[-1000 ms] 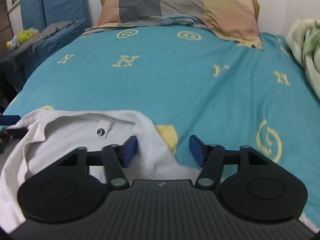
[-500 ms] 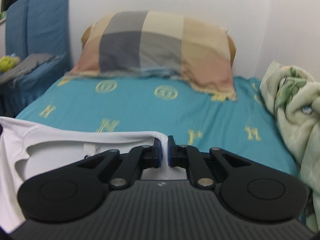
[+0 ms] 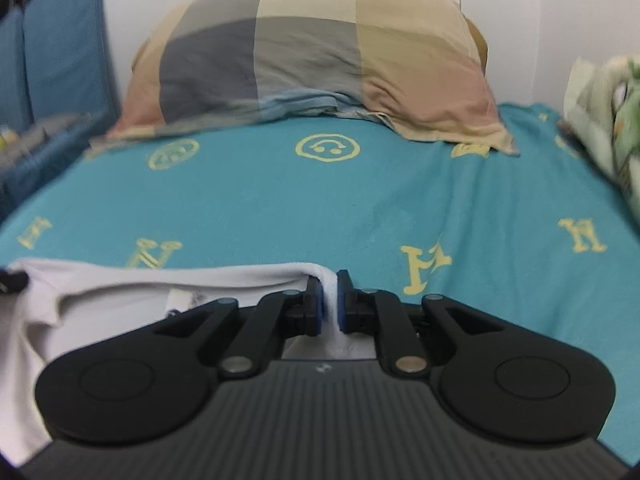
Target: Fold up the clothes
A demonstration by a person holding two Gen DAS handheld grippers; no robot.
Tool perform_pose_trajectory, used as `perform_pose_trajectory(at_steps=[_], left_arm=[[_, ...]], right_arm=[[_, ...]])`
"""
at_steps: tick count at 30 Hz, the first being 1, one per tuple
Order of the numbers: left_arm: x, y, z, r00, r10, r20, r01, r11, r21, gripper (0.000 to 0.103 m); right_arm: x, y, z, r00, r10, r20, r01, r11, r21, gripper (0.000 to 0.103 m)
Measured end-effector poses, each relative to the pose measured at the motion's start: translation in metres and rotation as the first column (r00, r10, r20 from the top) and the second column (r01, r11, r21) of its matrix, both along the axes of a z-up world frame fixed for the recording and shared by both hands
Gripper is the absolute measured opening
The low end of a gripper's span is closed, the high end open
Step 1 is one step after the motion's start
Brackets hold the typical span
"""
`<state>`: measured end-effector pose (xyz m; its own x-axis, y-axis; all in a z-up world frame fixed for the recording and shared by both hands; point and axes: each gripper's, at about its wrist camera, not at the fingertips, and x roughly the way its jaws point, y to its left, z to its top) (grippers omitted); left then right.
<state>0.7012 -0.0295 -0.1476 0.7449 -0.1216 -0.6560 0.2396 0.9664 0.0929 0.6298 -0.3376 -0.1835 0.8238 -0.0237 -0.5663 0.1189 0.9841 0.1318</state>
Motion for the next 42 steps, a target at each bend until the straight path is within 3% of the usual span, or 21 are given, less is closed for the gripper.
perform_pose_trajectory(at_steps=[1, 2, 4, 5, 6, 12, 16, 19, 22, 24, 26, 27, 32, 34, 36, 38, 39, 40, 42], left_arm=[[-0.004, 0.003, 0.004, 1.000, -0.002, -0.002, 0.002, 1.000, -0.009, 0.028], [-0.010, 0.006, 0.008, 1.000, -0.006, -0.003, 0.006, 1.000, -0.018, 0.034], [-0.021, 0.011, 0.016, 1.000, -0.013, -0.005, 0.012, 0.999, -0.035, 0.049], [-0.027, 0.014, 0.021, 1.000, -0.016, -0.006, 0.016, 0.999, -0.043, 0.052], [-0.034, 0.017, 0.026, 1.000, -0.019, -0.010, 0.018, 0.998, -0.060, 0.056], [-0.119, 0.045, 0.074, 1.000, -0.001, 0.005, 0.002, 0.985, -0.171, 0.070], [-0.192, 0.075, 0.098, 0.997, 0.067, -0.028, -0.072, 0.949, -0.308, 0.076], [-0.246, 0.110, 0.105, 0.984, 0.152, -0.090, -0.176, 0.877, -0.446, 0.077], [-0.292, 0.145, 0.098, 0.959, 0.229, -0.168, -0.284, 0.776, -0.563, 0.077], [-0.316, 0.168, 0.085, 0.932, 0.272, -0.241, -0.364, 0.687, -0.629, 0.077], [-0.333, 0.189, 0.066, 0.898, 0.295, -0.326, -0.440, 0.582, -0.684, 0.077], [-0.338, 0.198, 0.056, 0.880, 0.305, -0.365, -0.475, 0.540, -0.694, 0.077], [-0.341, 0.214, 0.012, 0.831, 0.285, -0.477, -0.556, 0.404, -0.726, 0.076], [-0.340, 0.215, 0.001, 0.838, 0.291, -0.462, -0.543, 0.350, -0.763, 0.075], [-0.330, 0.213, -0.005, 0.856, 0.273, -0.440, -0.513, 0.329, -0.793, 0.069], [-0.317, 0.209, -0.013, 0.860, 0.253, -0.443, -0.506, 0.315, -0.803, 0.050], [-0.311, 0.208, -0.018, 0.857, 0.250, -0.450, -0.512, 0.308, -0.802, 0.034], [-0.306, 0.207, -0.022, 0.854, 0.252, -0.455, -0.516, 0.310, -0.798, 0.015], [-0.300, 0.207, -0.024, 0.856, 0.267, -0.442, -0.513, 0.338, -0.789, 0.002]], right_arm=[[-0.003, -0.003, 0.002, 1.000, -0.002, 0.002, 0.002, 1.000, 0.026, 0.017], [-0.006, -0.005, 0.005, 1.000, -0.003, 0.007, 0.003, 0.999, 0.046, 0.026], [-0.014, -0.008, 0.012, 1.000, -0.004, 0.016, 0.003, 0.997, 0.073, 0.045], [-0.022, -0.008, 0.018, 1.000, 0.000, 0.025, -0.002, 0.997, 0.081, 0.061], [-0.030, -0.009, 0.024, 0.999, 0.004, 0.038, -0.007, 0.996, 0.088, 0.069], [-0.109, 0.002, 0.067, 0.998, 0.026, 0.064, -0.033, 0.994, 0.102, 0.073], [-0.193, 0.021, 0.091, 0.997, 0.052, 0.062, -0.059, 0.990, 0.127, 0.073], [-0.265, 0.036, 0.104, 0.997, 0.074, 0.038, -0.078, 0.990, 0.116, 0.073], [-0.337, 0.050, 0.108, 0.995, 0.099, 0.006, -0.099, 0.989, 0.112, 0.073], [-0.385, 0.057, 0.106, 0.993, 0.113, -0.022, -0.110, 0.988, 0.113, 0.073], [-0.424, 0.062, 0.101, 0.992, 0.105, -0.069, -0.093, 0.984, 0.151, 0.073], [-0.438, 0.065, 0.098, 0.990, 0.101, -0.094, -0.084, 0.982, 0.169, 0.073], [-0.469, 0.077, 0.081, 0.985, 0.103, -0.138, -0.065, 0.963, 0.260, 0.073], [-0.461, 0.081, 0.067, 0.982, 0.119, -0.143, -0.077, 0.960, 0.268, 0.073], [-0.449, 0.081, 0.053, 0.979, 0.123, -0.162, -0.075, 0.960, 0.271, 0.073], [-0.435, 0.081, 0.040, 0.975, 0.122, -0.184, -0.068, 0.958, 0.277, 0.073], [-0.429, 0.081, 0.033, 0.973, 0.122, -0.195, -0.065, 0.958, 0.280, 0.073], [-0.424, 0.082, 0.029, 0.972, 0.124, -0.198, -0.064, 0.957, 0.283, 0.073], [-0.419, 0.081, 0.027, 0.973, 0.125, -0.195, -0.065, 0.955, 0.289, 0.073]])
